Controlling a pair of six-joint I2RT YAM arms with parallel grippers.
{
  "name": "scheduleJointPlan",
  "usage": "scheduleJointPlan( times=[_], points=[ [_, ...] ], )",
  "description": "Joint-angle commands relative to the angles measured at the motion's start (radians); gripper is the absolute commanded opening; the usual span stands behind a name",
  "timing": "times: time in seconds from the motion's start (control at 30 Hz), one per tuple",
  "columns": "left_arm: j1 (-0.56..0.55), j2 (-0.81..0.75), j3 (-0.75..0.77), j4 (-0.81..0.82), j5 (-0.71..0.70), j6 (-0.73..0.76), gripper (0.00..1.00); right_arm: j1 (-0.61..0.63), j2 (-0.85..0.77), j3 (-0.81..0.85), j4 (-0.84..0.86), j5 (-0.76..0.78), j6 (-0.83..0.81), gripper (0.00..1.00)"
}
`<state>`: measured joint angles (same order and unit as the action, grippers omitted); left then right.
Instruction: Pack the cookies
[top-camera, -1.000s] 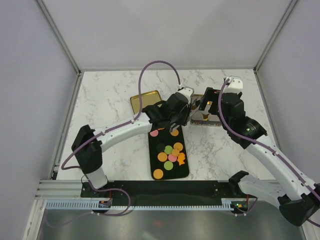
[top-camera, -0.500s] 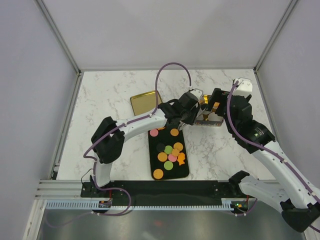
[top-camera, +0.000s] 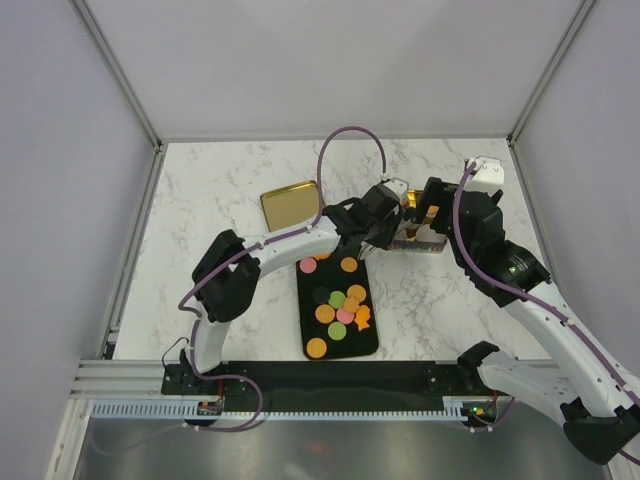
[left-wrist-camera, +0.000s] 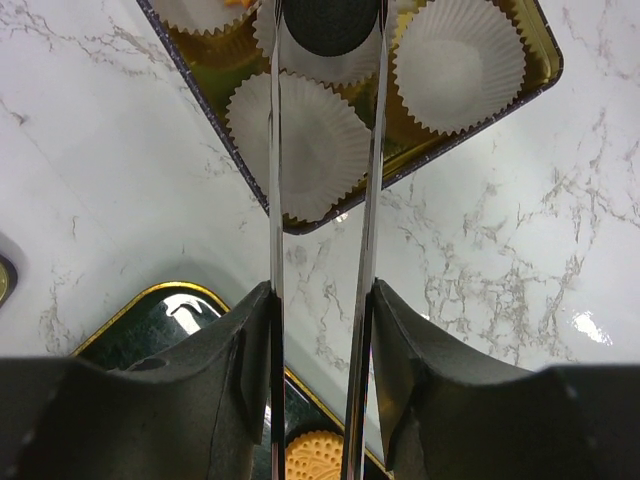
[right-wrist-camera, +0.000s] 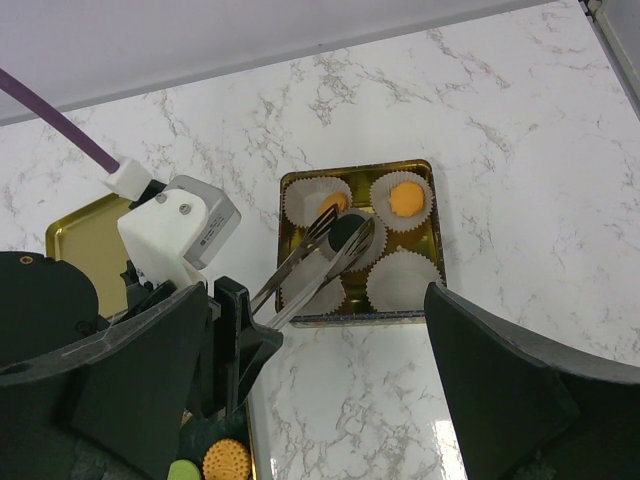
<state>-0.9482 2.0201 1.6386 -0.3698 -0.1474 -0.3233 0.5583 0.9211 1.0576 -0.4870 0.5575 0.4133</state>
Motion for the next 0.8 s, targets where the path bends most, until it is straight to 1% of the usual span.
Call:
scheduleJointPlan(
  times=[0.0,0.23,0.5,0.63,0.67,0.77],
  points=[
    [0.002,0.015,0.067,0.071,-0.006,0.046,0.48,-0.001,-0.014,0.032,0.005,0.016,-0.014,0.98],
    [0.002,0.02,0.076,0.068,-0.012,0.05,0.54,-0.001,-0.018,0.03,0.005,0.01,-0.018,0.98],
    [0.002,-0.012,0.055,0.06,-0.008,0.049,0.55,-0.003,-0.01,0.035,0.007,0.01,-0.019,0.98],
    [0.002,-0.084,0.012,0.06,-0.006,0.038,0.54,-0.003,0.004,0.045,0.007,0.001,-0.019,0.98],
    [0.002,-0.128,-0.02,0.061,-0.007,0.033,0.54,-0.003,0.007,0.051,0.008,-0.007,-0.018,0.98],
    [0.002,-0.194,-0.078,0.063,-0.011,0.0,0.54,-0.003,0.01,0.056,0.019,-0.019,-0.018,0.98]
  ],
)
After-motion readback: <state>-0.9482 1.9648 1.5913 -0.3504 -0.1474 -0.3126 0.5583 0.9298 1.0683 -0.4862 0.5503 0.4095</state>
